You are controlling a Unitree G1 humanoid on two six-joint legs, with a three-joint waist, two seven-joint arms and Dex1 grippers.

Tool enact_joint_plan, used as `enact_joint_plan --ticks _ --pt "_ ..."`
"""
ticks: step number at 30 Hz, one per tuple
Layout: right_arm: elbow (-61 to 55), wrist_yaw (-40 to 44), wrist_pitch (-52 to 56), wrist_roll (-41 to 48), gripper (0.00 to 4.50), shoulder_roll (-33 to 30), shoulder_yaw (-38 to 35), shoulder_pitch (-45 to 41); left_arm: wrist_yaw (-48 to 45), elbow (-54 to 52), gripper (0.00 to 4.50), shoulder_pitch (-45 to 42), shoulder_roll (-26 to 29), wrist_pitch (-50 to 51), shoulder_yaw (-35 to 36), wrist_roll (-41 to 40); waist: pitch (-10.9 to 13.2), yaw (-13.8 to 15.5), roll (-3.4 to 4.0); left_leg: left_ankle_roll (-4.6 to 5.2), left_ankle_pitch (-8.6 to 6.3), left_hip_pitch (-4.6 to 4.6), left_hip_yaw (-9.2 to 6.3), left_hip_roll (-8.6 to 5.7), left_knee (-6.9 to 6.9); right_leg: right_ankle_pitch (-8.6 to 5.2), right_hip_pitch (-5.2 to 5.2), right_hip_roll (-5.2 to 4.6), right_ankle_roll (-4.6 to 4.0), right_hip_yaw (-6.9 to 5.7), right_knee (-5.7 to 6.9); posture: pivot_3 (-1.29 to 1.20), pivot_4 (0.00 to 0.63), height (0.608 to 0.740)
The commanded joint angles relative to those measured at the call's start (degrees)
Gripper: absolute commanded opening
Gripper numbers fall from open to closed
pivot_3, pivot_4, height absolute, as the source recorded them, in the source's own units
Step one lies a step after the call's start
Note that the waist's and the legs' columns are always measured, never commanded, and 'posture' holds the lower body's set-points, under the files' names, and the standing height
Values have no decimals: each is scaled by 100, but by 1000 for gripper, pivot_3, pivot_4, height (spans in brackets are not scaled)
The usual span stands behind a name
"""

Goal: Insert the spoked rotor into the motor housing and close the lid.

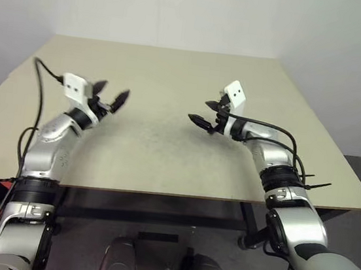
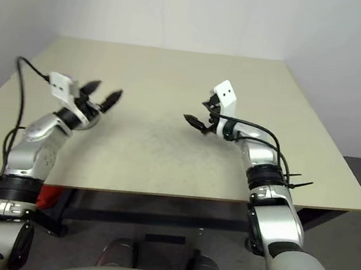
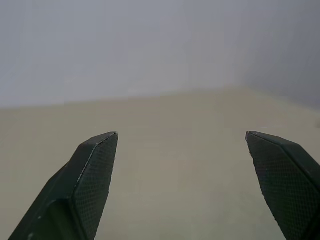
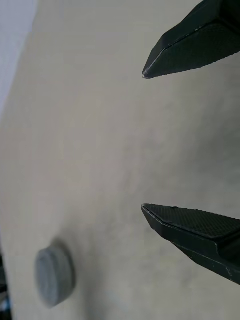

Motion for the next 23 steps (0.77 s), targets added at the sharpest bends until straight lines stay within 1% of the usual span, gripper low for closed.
enact_joint_plan --ticks 1,6,16,23 --pt "84 15 -336 -181 4500 -8 18 -141 -331 -322 4315 43 -1 30 -349 322 1 -51 1 5 -3 -1 0 0 0 0 -2 2 -3 -1 1 0 0 740" --pt "302 -242 -509 -353 4500 116 -25 -165 -497 -263 4315 147 -164 -36 -653 682 1 -85 2 19 -10 -2 0 0 4 1 -1 1 -6 0 0 0 0 740" --pt "489 -716 -668 -384 4500 362 -185 -269 -559 -356 4315 93 -265 37 -578 854 4 -80 8 30 -16 -2 0 0 4 1 0 0 -8 0 -1 0 0 740" --pt "716 -631 -765 -398 4500 305 -149 -382 -434 -434 4315 66 -501 36 -633 927 4 -84 9 32 -18 -2 0 0 5 1 1 0 -8 0 -1 0 0 740"
